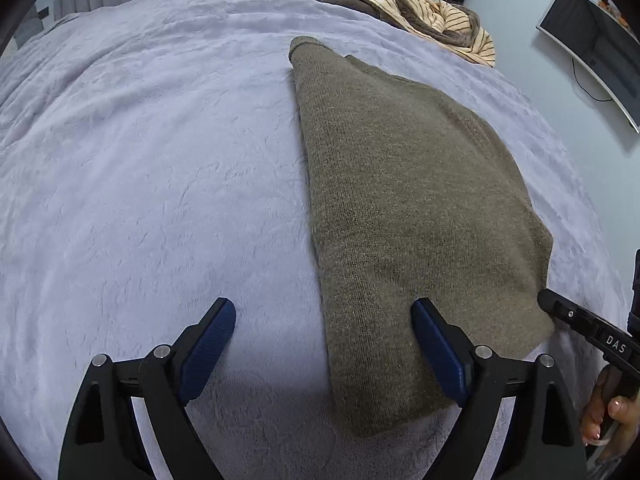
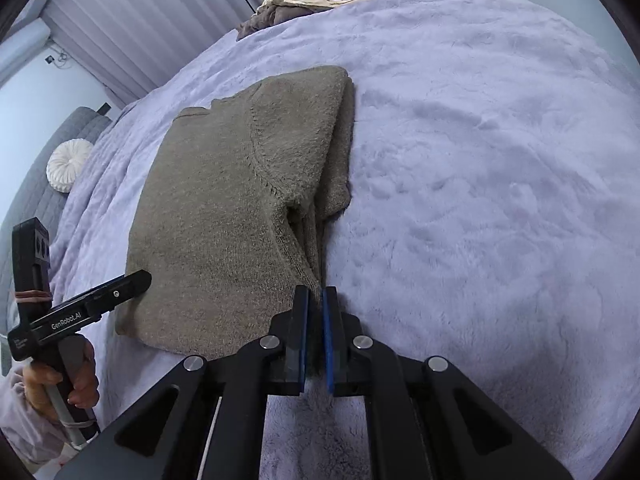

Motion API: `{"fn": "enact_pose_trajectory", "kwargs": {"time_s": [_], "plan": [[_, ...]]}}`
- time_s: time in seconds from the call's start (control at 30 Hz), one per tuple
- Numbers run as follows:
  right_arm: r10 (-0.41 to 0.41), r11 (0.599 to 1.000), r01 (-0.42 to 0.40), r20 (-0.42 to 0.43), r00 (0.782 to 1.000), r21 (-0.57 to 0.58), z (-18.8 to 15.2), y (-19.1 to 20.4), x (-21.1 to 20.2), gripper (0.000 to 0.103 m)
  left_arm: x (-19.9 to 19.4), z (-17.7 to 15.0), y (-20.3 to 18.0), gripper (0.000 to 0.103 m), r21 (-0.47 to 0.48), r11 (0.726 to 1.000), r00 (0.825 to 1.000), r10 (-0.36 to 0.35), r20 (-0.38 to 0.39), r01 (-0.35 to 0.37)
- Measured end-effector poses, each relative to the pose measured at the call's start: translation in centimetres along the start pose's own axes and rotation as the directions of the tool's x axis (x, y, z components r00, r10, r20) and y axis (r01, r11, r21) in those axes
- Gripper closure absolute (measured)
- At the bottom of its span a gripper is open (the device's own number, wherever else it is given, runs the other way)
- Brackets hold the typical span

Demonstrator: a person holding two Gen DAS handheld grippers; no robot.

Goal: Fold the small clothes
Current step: 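Open the right gripper and lift both grippers off the folded sweater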

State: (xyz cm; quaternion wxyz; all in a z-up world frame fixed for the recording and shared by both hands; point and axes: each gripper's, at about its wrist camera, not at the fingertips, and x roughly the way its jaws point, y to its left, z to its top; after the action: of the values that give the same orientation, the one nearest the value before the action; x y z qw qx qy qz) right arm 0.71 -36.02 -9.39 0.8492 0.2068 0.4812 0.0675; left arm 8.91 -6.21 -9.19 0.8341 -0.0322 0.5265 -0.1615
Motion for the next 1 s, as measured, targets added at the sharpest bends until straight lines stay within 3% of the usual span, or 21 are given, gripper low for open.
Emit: {"fn": "enact_pose_trajectory", "kwargs": {"time_s": [0.07,0.17,0.2,0.23,0.37,0.4,0.47,0.5,0.57,0.6,0.63,0.77,0.83,0.93,1.0], "plan": [[0.046,0.998,-0.047,0.024,0.999,0.036,0.1,-0.3,-1.5,0.094,-0.6,0.1,-0.1,0.013,0.012,1.000,1.000,0.010,0.012,-0.010],[0.085,0.989,-0.099,0.130,0.988,0.108,1.5,-1.1,-3.9,0.076,-1.3,0.8,-0.2,0.013,0.003,1.000,1.000,0.011,0.029,-0.011],[0.106,0.984,-0.125,0.146,0.984,0.127,2.4,-1.4,-4.0,0.056,-1.6,1.1,-0.1,0.013,-0.005,1.000,0.999,0.007,0.038,-0.007],[0.133,0.976,-0.156,0.151,0.979,0.150,3.3,-1.8,-3.8,0.044,-2.0,1.6,-0.1,0.013,-0.016,1.000,0.998,0.007,0.059,-0.006],[0.198,0.947,-0.219,0.107,0.974,0.237,7.3,-3.1,0.4,0.044,-3.4,3.9,0.3,0.013,-0.070,0.998,0.991,0.012,0.130,-0.003],[0.203,0.941,-0.218,0.083,0.976,0.257,8.2,-3.2,1.7,0.050,-3.4,4.6,0.4,0.013,-0.077,0.997,0.991,0.017,0.135,-0.007],[0.208,0.944,-0.212,0.044,0.977,0.252,9.0,-2.8,3.4,0.091,-3.0,5.5,0.6,0.013,-0.083,0.996,0.989,0.041,0.139,-0.030],[0.162,0.962,-0.165,0.032,0.986,0.216,9.2,-2.3,3.8,0.095,-2.6,5.7,0.7,0.013,-0.082,0.996,0.989,0.051,0.137,-0.040],[0.030,0.995,-0.033,0.026,0.999,0.092,9.2,-0.9,4.1,0.095,-0.8,5.6,0.6,0.013,-0.072,0.995,0.993,0.068,0.101,-0.061],[-0.059,0.998,0.058,0.021,0.998,0.024,9.1,-0.5,4.7,0.096,0.2,5.4,0.6,0.013,-0.071,0.996,0.996,0.060,0.073,-0.055],[-0.099,0.995,0.099,0.015,0.995,-0.003,8.9,-0.6,5.4,0.097,0.8,5.2,0.7,0.013,-0.085,0.996,0.997,0.041,0.062,-0.035],[-0.040,0.995,0.038,0.025,0.999,0.093,8.7,-2.2,5.1,0.098,0.5,4.8,0.9,0.013,-0.094,0.995,0.997,0.032,0.069,-0.026],[-0.070,0.990,0.066,0.022,0.997,0.124,8.5,-2.7,4.3,0.089,0.0,4.9,1.0,0.013,-0.085,0.996,0.997,0.037,0.066,-0.031],[-0.086,0.981,0.083,0.012,0.996,0.178,8.0,-3.5,2.7,0.089,-0.7,4.8,1.1,0.013,-0.076,0.996,0.996,0.055,0.067,-0.050],[-0.059,0.976,0.050,0.035,0.998,0.213,7.4,-3.8,1.1,0.089,-1.0,4.4,1.1,0.013,-0.072,0.996,0.997,0.052,0.057,-0.048]]}}
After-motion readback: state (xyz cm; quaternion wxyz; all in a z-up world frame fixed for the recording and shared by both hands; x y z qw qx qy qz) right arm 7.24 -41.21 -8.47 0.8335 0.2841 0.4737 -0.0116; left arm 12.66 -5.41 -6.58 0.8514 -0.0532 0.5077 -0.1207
